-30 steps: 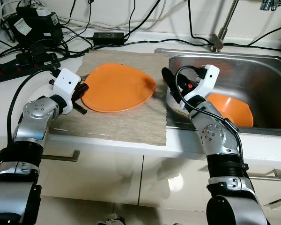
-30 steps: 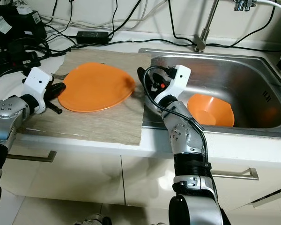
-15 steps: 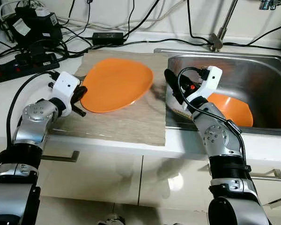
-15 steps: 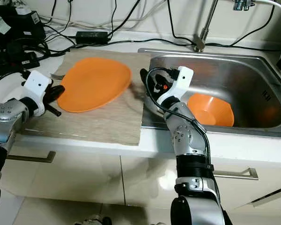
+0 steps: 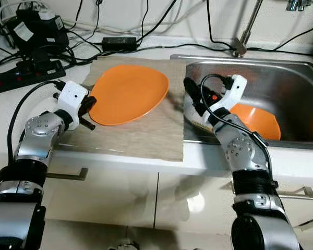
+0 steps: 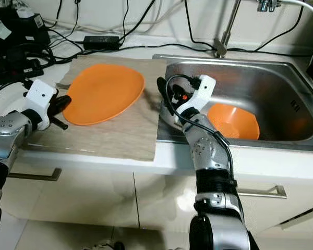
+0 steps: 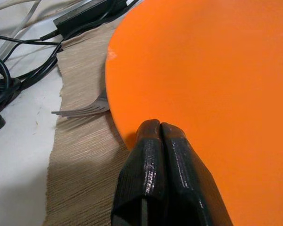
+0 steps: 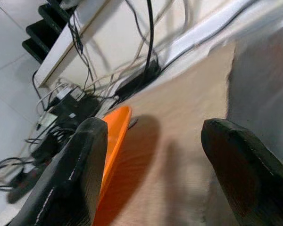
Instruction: Kitchen organization
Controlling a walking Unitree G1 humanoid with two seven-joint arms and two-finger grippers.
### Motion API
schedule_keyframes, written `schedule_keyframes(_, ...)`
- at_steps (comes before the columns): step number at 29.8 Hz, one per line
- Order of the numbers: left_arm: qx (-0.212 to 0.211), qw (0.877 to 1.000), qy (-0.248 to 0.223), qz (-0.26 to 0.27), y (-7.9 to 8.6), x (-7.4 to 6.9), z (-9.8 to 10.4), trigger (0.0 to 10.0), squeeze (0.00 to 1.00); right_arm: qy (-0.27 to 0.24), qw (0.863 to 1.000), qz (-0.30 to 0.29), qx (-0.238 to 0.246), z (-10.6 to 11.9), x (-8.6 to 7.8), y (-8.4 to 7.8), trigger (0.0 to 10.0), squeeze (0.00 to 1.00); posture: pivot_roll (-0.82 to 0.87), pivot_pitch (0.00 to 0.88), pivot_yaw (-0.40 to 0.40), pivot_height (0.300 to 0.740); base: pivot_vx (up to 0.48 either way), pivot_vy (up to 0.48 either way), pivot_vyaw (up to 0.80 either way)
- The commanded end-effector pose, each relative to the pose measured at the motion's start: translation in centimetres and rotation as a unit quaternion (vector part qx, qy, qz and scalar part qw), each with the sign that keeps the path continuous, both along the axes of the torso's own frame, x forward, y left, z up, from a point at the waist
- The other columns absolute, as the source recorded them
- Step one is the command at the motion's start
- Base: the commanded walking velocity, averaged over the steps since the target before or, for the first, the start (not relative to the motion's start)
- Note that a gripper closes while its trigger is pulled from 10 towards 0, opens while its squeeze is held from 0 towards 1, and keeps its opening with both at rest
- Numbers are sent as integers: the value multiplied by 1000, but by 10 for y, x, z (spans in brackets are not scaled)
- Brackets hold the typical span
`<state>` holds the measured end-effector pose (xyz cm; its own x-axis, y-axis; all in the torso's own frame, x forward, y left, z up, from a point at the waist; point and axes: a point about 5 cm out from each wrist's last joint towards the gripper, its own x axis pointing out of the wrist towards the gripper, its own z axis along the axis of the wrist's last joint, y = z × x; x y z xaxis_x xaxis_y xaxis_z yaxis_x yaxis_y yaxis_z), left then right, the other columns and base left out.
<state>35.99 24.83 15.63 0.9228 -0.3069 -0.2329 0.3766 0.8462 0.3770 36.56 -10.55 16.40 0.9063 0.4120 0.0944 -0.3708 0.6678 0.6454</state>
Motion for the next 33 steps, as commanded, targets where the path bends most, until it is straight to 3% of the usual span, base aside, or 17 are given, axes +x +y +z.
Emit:
schedule_keyframes(1,21,997,75,4,1,-11,-35,10000,0,-2,1000,17,19,4,3,5,10000,0,25,43,0,740,0,0,0)
schedule_keyframes(9,23,997,72,0,0,-10,-33,10000,0,-11,997,54,51,19,11,31,10000,0,38,37,-6,740,0,0,0)
schedule_keyframes(16,22,997,70,-2,-1,-9,-32,10000,0,7,994,78,70,17,16,49,10000,0,43,32,-8,740,0,0,0)
schedule_keyframes(33,25,998,66,-3,1,-8,-28,10000,0,35,995,75,57,3,19,61,10000,0,58,42,-5,740,0,0,0)
